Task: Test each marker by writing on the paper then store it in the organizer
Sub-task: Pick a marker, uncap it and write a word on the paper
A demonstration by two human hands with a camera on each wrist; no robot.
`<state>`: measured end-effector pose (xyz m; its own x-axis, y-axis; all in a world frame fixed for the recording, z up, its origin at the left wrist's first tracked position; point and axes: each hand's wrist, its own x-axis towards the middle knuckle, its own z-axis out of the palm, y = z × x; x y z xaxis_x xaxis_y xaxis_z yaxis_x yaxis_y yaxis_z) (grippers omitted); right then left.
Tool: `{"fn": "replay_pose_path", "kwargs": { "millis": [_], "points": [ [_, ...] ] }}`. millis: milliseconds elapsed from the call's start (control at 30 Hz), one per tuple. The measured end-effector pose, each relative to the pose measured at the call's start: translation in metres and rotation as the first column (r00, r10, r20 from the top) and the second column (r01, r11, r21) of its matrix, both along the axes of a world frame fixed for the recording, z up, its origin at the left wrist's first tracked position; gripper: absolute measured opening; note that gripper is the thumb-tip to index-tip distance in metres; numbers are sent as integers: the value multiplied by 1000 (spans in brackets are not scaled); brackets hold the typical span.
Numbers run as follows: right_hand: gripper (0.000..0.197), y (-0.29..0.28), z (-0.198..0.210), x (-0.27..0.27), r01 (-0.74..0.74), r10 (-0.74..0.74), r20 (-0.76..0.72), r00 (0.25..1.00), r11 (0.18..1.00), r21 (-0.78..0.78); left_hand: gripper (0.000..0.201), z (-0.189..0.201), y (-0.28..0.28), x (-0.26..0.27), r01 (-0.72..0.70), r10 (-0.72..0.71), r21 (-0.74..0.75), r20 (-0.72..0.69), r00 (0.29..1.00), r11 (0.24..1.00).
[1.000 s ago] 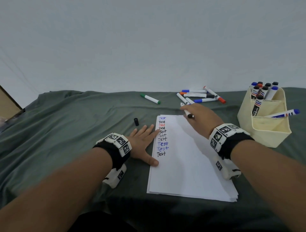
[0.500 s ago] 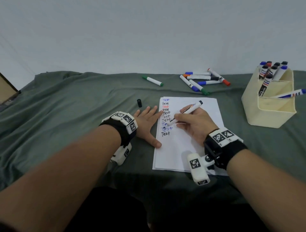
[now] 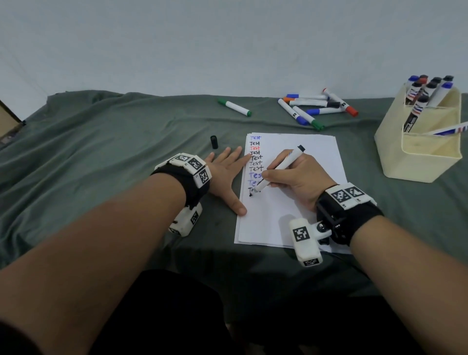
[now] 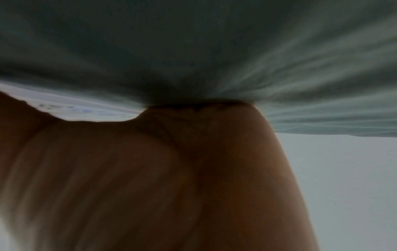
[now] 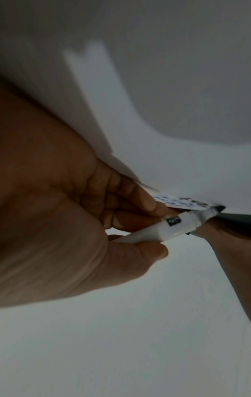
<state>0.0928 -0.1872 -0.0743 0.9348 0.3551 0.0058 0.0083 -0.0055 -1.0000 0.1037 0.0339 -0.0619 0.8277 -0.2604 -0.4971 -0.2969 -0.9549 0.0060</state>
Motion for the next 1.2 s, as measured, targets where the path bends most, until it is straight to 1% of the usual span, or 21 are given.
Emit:
{"fn": "replay_pose_path", "kwargs": {
  "millis": [100,200,333,533,700,767,933,1000,1100,1200],
  "points": [
    [22,2,1,-1,-15,16,16,1000,999,-40,157,1,-1,-1,-7,7,7,5,1000,1000],
    [20,2,1,-2,-35,35,12,999,997,-64,160,1,-1,-1,-9,9,7,2,1000,1000],
    [15,1,1,-1,16,-15,13,1000,999,-52,157,0,0,0,-10,10,-6,2,1000,1000],
    [16,2,1,-1,41,-38,30,999,995,-89,158,0,0,-2,-9,10,-16,5,1000,1000],
    [14,1,3,-4,47,-46,22,999,997,-56,160,1,-1,-2,-11,11,-10,1,1000,1000],
    [14,1,3,-5,34,-32,22,999,998,-61,161,1,-1,-2,-11,11,-9,0,1000,1000],
    [15,-1,4,-4,65,-62,36,997,996,-68,163,0,0,-2,-5,5,-16,-2,1000,1000],
    [15,-1,4,-4,53,-51,35,998,996,-66,164,1,-1,-2,-3,3,-12,-3,1000,1000],
    [17,0,3,-5,21,-19,28,999,997,-70,163,2,-2,-2,-3,3,-8,-1,1000,1000],
    [20,-1,2,-3,52,-49,38,998,996,-76,161,2,-1,-3,3,-3,-5,3,1000,1000]
  ]
}}
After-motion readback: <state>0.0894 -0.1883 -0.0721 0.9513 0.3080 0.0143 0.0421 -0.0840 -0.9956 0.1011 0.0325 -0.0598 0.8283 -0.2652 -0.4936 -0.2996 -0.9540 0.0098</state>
